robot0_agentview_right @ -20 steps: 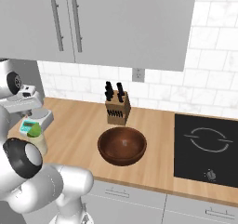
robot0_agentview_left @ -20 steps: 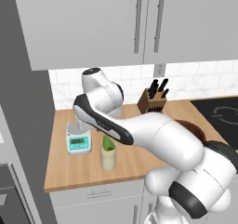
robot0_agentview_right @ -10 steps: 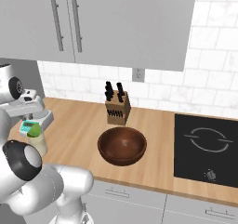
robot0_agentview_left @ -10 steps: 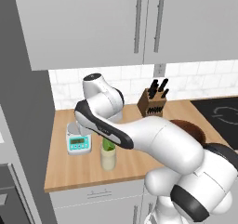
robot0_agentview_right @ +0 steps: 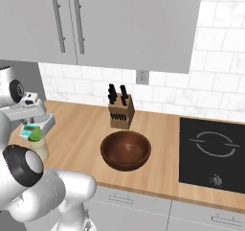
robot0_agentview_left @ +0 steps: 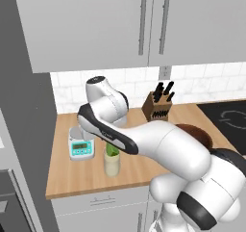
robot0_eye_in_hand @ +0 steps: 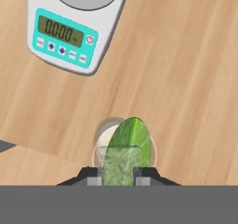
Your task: Grab a lemon wedge from the fridge and one ice cube from the ice bowl, and put them in the glass of lemonade.
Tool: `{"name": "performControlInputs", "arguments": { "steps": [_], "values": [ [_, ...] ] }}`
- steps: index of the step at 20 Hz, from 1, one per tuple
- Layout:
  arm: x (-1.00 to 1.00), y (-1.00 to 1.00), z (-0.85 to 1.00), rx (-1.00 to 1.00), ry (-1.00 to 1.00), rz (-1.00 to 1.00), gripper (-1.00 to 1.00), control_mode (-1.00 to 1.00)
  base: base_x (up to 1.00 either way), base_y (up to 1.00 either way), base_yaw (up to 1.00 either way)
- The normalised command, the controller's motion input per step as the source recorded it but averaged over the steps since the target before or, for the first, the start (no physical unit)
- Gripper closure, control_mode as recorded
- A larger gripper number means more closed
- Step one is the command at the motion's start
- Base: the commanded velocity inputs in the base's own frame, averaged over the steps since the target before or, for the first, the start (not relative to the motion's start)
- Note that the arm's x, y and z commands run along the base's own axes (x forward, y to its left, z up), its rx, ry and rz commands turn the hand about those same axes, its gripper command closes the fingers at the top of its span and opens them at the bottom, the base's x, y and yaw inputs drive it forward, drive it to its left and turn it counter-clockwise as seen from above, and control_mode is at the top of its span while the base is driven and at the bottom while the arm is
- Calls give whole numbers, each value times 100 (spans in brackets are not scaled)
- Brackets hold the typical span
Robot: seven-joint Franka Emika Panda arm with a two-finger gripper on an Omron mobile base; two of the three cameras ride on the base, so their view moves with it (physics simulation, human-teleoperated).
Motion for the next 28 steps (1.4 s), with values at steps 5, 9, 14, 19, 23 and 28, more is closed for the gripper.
{"name": "performControlInputs", "arguments": {
  "steps": [5,9,14,19,23,28],
  "values": [
    [3,-22,-11,5,0,0,100,-100,0,0,0],
    [-3,-9,0,0,0,0,100,-100,0,0,0],
    [-11,6,1,0,-3,0,100,-100,0,0,0],
    [0,26,10,0,0,-1,100,-100,0,0,0],
    [0,-11,-1,0,0,0,100,-100,0,0,0],
    [1,-3,0,0,0,0,100,-100,0,0,0]
  ]
}}
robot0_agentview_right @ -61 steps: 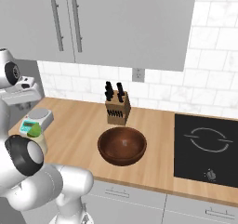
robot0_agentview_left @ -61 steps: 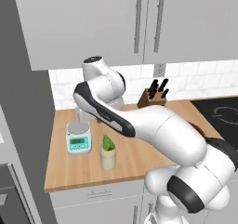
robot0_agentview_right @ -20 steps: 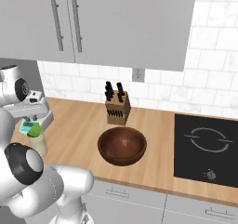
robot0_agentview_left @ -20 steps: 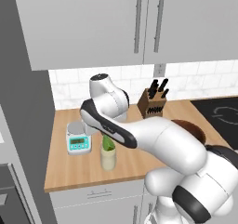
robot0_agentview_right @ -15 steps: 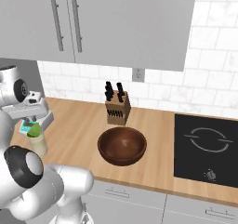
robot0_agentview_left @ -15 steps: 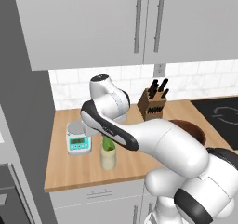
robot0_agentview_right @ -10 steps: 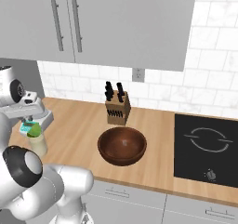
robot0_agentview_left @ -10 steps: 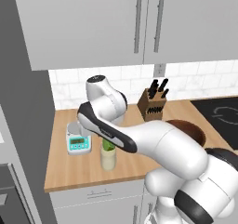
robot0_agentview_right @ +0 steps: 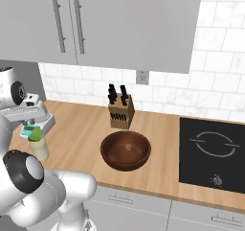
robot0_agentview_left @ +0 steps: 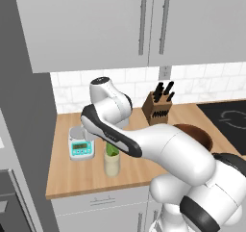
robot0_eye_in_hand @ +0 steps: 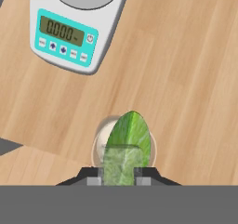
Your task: Grab a lemon wedge from the fridge and one ice cube from the ice bowl, and put them in the glass of lemonade.
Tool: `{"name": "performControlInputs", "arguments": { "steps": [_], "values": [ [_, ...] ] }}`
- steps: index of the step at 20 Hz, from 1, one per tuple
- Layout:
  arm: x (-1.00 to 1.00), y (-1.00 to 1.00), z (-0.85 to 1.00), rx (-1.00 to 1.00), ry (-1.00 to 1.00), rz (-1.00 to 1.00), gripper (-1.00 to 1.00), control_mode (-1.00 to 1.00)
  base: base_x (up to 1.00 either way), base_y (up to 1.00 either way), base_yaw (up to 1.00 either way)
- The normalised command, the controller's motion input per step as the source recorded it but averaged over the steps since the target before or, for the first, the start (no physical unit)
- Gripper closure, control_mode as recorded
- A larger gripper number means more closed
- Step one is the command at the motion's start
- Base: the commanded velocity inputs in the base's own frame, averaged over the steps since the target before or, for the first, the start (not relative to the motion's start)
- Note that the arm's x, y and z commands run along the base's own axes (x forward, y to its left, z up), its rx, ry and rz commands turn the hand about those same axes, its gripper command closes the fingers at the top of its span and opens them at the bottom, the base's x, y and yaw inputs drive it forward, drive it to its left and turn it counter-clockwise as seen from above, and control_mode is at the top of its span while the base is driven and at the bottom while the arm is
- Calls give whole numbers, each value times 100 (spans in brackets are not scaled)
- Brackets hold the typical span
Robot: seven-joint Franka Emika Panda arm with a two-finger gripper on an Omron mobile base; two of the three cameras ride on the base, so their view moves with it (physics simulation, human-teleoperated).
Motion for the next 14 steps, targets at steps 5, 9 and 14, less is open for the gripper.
{"name": "performControlInputs", "arguments": {
  "steps": [5,9,14],
  "values": [
    [12,0,0,0,1,0,100,-100,0,0,0],
    [0,-1,-6,0,0,0,100,-100,0,0,0],
    [0,0,0,0,0,0,-100,-100,0,0,0]
  ]
}}
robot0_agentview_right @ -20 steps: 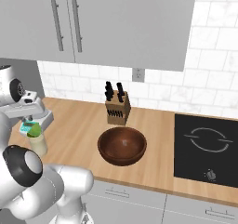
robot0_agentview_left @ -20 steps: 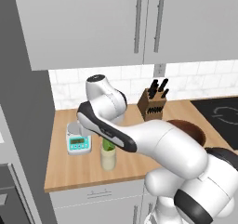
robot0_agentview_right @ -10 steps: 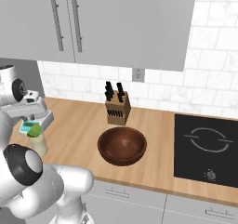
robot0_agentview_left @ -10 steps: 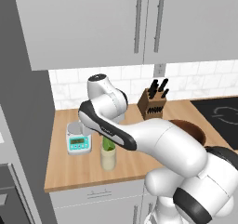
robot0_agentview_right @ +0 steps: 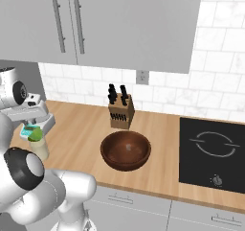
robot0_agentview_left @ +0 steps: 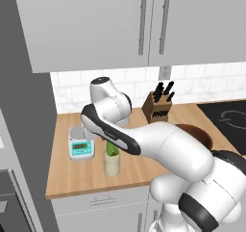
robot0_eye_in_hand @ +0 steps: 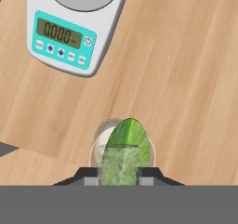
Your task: Grab a lemon wedge from the fridge and one ice cube from the ice bowl, and put them in the glass of lemonade.
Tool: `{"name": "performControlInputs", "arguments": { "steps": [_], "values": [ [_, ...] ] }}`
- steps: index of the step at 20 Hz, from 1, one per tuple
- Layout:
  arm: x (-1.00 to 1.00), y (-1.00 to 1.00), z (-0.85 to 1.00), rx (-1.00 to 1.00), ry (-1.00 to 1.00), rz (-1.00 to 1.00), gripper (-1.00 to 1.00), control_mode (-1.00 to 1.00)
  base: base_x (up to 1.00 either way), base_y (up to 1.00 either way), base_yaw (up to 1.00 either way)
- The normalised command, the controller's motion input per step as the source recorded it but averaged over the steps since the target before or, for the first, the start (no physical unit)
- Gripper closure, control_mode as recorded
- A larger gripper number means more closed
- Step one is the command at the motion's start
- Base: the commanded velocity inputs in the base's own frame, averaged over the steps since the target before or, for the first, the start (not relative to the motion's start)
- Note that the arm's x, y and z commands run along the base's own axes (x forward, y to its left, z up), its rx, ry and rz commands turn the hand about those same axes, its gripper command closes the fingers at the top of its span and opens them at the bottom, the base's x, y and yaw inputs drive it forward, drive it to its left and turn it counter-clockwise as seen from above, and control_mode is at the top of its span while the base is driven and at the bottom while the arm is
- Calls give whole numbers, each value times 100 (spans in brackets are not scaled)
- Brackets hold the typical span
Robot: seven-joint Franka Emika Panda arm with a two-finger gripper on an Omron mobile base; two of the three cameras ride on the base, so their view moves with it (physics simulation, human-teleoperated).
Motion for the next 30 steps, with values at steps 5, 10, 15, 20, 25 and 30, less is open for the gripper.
{"name": "performControlInputs", "arguments": {
  "steps": [5,10,15,20,25,30],
  "values": [
    [0,0,0,0,0,0,-100,-100,0,0,0],
    [0,0,0,0,0,0,-100,-100,0,0,0],
    [-5,0,1,0,-1,0,-100,-100,0,0,0],
    [-29,0,14,0,-6,3,-100,-100,0,0,0],
    [-29,0,18,2,-6,1,-100,-100,0,0,0],
    [-32,0,19,4,-15,0,-100,-100,0,0,0]
  ]
}}
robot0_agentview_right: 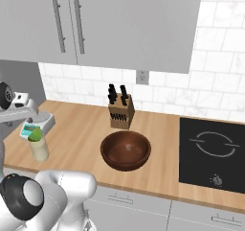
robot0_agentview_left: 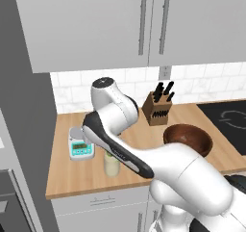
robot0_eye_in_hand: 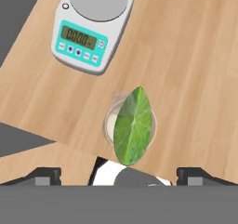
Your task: Grab a lemon wedge from the fridge and one ice cube from the ice bowl, and put them in the glass of lemonade.
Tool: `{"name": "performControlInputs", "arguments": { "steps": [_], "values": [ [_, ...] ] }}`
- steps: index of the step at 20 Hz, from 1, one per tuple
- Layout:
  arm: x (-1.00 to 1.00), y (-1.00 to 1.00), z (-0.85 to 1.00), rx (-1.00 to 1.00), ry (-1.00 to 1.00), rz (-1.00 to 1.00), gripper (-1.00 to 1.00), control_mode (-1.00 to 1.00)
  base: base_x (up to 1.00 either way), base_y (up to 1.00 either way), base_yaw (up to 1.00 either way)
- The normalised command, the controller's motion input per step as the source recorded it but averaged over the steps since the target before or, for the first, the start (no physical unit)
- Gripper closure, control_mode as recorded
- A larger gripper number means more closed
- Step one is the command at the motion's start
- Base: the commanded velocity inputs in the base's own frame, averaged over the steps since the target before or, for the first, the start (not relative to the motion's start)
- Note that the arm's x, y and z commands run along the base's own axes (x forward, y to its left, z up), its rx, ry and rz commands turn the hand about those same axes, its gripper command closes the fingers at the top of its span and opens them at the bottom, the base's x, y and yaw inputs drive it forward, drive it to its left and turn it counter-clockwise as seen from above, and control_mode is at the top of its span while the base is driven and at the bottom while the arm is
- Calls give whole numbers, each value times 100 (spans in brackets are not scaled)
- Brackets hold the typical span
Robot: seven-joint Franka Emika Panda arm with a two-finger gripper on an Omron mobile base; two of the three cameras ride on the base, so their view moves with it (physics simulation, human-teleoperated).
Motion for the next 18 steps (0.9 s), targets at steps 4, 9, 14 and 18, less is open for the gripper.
{"name": "performControlInputs", "arguments": {
  "steps": [4,9,14,18],
  "values": [
    [-5,0,14,4,-12,0,-100,-100,0,0,0],
    [-4,0,11,4,-11,0,-100,-100,0,0,0],
    [-15,0,17,6,-14,0,-100,-100,0,0,0],
    [-18,0,18,5,-14,0,-100,-100,0,0,0]
  ]
}}
